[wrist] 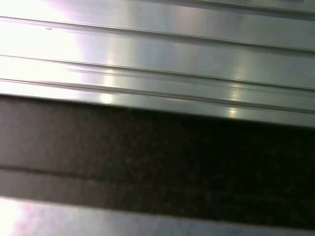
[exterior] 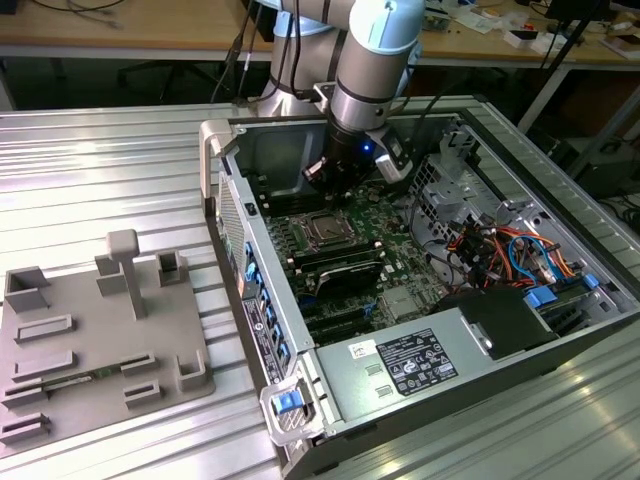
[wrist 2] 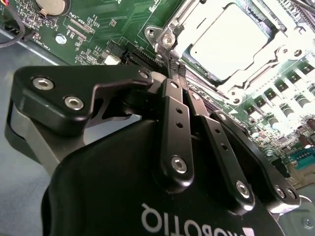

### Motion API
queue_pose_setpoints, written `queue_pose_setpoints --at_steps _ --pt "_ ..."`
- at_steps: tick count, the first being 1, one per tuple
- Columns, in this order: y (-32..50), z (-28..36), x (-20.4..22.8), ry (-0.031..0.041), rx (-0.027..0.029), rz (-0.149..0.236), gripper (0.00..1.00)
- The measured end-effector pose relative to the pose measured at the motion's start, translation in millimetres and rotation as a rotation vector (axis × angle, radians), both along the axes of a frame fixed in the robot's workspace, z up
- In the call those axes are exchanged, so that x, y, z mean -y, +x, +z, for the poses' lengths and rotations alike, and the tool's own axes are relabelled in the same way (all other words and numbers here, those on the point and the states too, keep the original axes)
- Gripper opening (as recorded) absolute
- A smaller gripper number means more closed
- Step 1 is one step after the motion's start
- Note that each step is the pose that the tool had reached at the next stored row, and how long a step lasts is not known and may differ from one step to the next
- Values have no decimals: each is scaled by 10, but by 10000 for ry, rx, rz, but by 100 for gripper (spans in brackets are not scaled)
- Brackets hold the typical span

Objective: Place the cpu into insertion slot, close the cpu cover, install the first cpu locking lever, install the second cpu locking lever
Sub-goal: 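Install the first cpu locking lever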

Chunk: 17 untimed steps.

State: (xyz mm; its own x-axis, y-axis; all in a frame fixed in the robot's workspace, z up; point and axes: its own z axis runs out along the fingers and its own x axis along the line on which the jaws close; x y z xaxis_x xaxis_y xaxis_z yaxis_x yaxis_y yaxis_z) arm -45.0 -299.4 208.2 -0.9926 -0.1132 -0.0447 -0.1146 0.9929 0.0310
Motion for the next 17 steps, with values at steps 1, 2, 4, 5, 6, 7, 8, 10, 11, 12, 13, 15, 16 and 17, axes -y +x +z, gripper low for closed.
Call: queue_pose_setpoints --at_steps 1,2,4,5,6,7,8,10,11,12,13,15,16,17 --pt "0 -3 0 0 0 1 11" --pt "1 -12 0 0 -1 2 11" --pt "0 -31 0 -2 -2 2 11" --pt "0 -37 1 -4 -3 2 11" --pt "0 -43 1 -7 -6 2 11" --pt "0 -48 2 -7 -6 3 11" --pt "0 -53 1 -5 -4 2 11" --pt "1 -59 -1 5 6 1 11" --pt "1 -37 0 1 0 2 11" --pt "0 -21 0 0 -1 2 11" --pt "1 -9 -1 1 1 2 11" --pt "1 -3 -1 2 1 2 11" --pt "1 -3 1 2 1 1 11" --pt "0 -5 2 1 1 1 11"
